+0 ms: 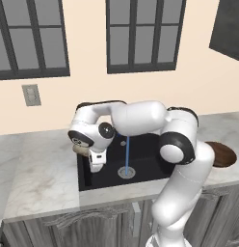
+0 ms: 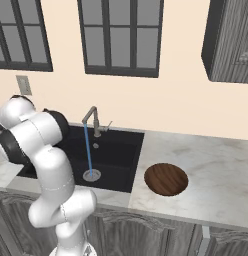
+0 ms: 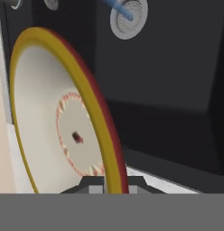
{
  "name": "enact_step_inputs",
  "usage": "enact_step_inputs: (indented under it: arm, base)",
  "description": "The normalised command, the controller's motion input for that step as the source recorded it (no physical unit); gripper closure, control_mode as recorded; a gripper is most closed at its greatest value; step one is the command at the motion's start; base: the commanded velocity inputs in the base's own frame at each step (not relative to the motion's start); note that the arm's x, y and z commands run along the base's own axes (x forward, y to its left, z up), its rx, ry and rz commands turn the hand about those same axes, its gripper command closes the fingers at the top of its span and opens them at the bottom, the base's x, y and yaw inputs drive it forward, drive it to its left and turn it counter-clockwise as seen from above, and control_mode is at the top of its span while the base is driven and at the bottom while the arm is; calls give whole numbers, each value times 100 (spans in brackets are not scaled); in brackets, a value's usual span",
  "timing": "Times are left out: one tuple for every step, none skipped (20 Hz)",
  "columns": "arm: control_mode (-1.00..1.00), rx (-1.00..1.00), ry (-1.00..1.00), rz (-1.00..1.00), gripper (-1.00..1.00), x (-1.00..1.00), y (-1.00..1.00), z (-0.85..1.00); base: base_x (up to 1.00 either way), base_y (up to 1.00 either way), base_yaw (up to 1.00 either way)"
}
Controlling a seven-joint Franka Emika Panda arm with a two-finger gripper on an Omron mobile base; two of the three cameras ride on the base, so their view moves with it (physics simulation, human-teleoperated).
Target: Rinse each bowl for a few seconds and place them down in the sink or on the counter.
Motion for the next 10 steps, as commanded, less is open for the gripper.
enact_step_inputs:
  arm:
    - [-100,-9,0,0,100,-16,51,0]
    - [-100,-6,0,0,100,-15,41,0]
    - [-100,-3,0,0,100,-13,39,0]
    - [-100,-2,0,0,100,-9,36,0]
    - [-100,0,0,0,100,-7,35,0]
    - [-100,0,0,0,100,-5,38,0]
    - [-100,0,3,0,100,-3,38,0]
    - [-100,0,3,0,100,-2,43,0]
    - [-100,0,5,0,100,-1,44,0]
    - [-100,0,5,0,100,0,49,0]
  base:
    - [0,0,0]
    - [0,0,0]
    - [0,0,0]
    - [0,0,0]
    - [0,0,0]
    - [0,0,0]
    - [0,0,0]
    - [0,0,0]
    - [0,0,0]
    - [0,0,0]
